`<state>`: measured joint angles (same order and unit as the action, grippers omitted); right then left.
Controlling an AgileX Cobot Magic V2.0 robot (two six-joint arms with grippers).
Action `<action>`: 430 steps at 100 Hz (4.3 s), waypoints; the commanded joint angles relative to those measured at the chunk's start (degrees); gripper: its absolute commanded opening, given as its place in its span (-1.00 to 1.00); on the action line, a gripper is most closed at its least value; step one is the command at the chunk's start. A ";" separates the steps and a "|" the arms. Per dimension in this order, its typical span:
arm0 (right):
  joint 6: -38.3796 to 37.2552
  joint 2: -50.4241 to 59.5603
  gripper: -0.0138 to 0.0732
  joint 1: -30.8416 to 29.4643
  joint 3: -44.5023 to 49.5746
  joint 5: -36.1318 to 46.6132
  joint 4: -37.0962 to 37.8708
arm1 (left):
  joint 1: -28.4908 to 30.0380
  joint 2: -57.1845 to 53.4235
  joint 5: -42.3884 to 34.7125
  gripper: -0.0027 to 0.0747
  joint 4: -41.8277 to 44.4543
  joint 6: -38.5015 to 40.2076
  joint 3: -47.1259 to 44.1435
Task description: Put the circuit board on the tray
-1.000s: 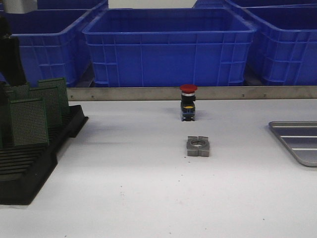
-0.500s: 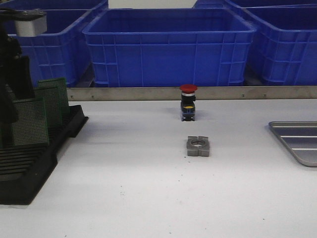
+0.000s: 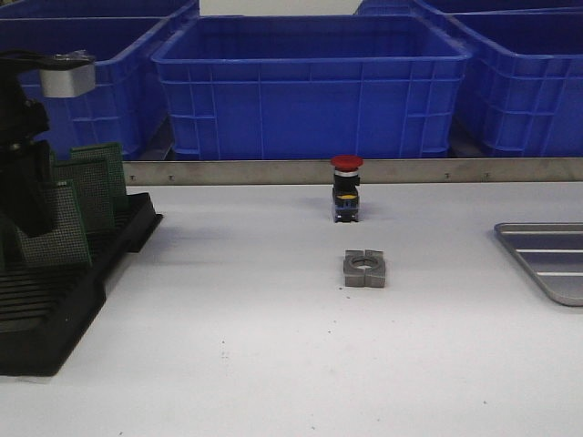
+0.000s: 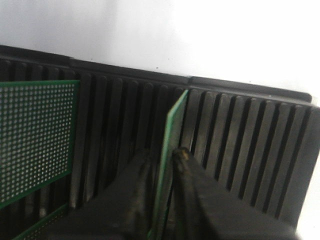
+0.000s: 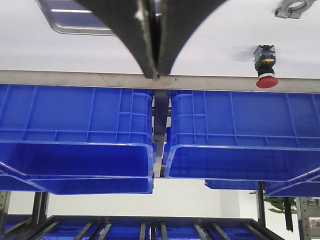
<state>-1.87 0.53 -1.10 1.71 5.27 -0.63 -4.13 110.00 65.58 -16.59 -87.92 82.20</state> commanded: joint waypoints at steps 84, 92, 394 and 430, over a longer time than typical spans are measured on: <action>0.00 1.02 -0.84 0.04 0.24 4.90 0.63 | -7.06 -15.79 7.39 -0.98 -21.24 6.02 5.05; 0.00 1.02 -0.84 0.04 0.24 5.33 0.63 | -10.94 -15.78 7.39 -0.98 -22.01 6.67 5.05; 80.31 -93.54 0.10 20.84 -73.29 -61.33 -60.99 | -20.41 -15.56 7.39 -0.98 -22.34 6.77 5.05; 80.31 -94.09 -0.83 20.91 -73.64 -61.36 -61.06 | -20.41 -15.56 7.39 -0.98 -22.34 6.77 5.05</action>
<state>79.31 -95.52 19.94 -70.12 -56.22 -57.70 -24.10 96.90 70.07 -35.77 -81.38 85.60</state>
